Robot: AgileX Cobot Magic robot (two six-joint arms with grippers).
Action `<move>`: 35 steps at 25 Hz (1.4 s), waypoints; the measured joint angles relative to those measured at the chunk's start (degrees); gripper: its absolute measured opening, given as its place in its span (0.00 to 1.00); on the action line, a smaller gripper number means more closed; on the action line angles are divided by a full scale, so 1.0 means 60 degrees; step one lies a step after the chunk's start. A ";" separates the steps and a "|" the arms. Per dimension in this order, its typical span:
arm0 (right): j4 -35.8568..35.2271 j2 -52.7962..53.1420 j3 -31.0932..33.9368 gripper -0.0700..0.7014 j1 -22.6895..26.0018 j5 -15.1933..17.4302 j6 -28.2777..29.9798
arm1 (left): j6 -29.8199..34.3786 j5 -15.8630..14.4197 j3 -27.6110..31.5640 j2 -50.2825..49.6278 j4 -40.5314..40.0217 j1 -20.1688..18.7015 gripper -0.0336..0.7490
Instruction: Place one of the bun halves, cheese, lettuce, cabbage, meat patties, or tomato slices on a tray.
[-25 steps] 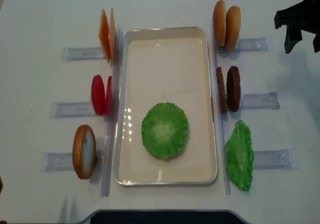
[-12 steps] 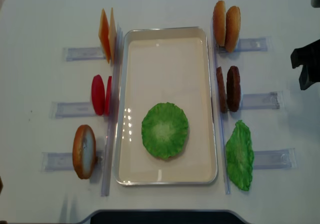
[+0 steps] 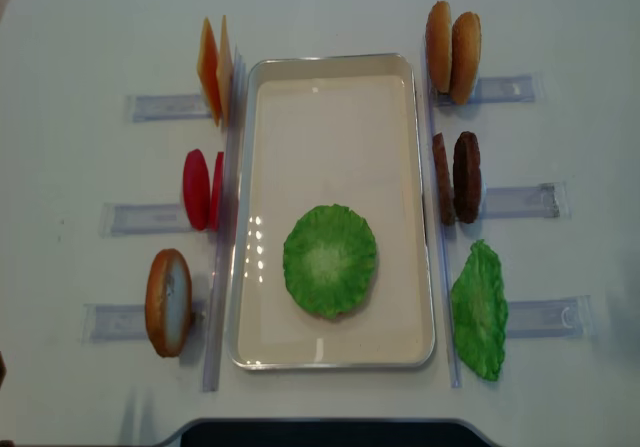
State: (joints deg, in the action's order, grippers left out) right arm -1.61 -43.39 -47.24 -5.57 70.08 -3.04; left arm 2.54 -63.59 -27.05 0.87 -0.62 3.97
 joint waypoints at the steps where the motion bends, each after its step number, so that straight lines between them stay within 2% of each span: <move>1: -0.0004 0.0517 0.0197 0.69 0.0000 0.0009 0.0000 | 0.0000 0.0000 0.0000 0.0000 0.0000 0.0000 0.25; 8: 0.0001 0.3545 0.1473 0.69 0.0000 0.0018 0.0030 | 0.0000 0.0000 0.0000 0.0000 0.0000 0.0000 0.25; 15: 0.0025 0.5475 0.2246 0.69 0.0000 -0.0054 0.0507 | 0.0000 0.0000 0.0000 0.0000 0.0000 0.0000 0.25; 22: 0.0045 0.6804 0.2961 0.69 0.0000 -0.0766 0.0613 | 0.0000 0.0000 0.0000 0.0000 0.0000 0.0000 0.25; 35: -0.0200 0.7298 0.3124 0.65 0.0000 -0.0807 0.0900 | 0.0000 0.0000 0.0000 0.0000 0.0000 0.0000 0.25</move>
State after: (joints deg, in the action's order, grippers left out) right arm -2.81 0.40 -28.50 -5.57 65.24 2.36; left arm 2.54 -63.59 -27.05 0.87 -0.62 3.97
